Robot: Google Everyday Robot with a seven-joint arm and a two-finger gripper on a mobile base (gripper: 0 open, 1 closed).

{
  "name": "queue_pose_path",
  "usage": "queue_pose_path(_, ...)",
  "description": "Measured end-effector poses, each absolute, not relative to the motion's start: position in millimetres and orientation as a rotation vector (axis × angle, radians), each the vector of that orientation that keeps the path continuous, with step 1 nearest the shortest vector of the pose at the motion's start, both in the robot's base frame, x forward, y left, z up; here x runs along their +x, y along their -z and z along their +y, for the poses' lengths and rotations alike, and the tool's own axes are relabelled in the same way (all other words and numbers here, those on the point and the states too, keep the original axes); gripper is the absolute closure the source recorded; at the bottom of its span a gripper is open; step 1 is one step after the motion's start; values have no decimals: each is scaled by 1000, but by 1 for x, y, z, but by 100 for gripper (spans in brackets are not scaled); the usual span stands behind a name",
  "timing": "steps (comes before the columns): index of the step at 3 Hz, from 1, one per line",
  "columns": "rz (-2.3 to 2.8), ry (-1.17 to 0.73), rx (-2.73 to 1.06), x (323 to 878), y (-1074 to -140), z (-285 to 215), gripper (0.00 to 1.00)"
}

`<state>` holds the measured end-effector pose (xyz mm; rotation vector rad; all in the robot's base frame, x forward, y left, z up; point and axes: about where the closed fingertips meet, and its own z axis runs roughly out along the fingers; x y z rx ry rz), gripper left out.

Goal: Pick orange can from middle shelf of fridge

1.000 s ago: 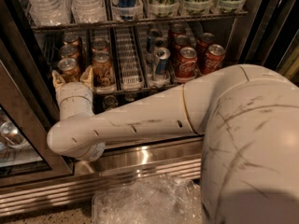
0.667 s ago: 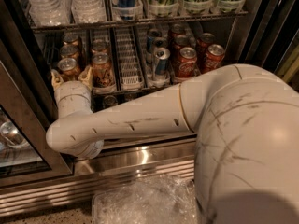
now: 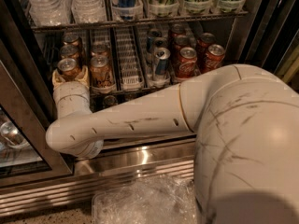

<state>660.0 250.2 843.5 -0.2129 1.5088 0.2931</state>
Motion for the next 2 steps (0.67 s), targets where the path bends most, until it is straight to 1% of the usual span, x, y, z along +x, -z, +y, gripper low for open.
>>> queue_pose_path(1, 1510, -294, -212, 660, -844, 250, 83)
queue_pose_path(2, 1508, -315, -185, 656, -853, 243, 100)
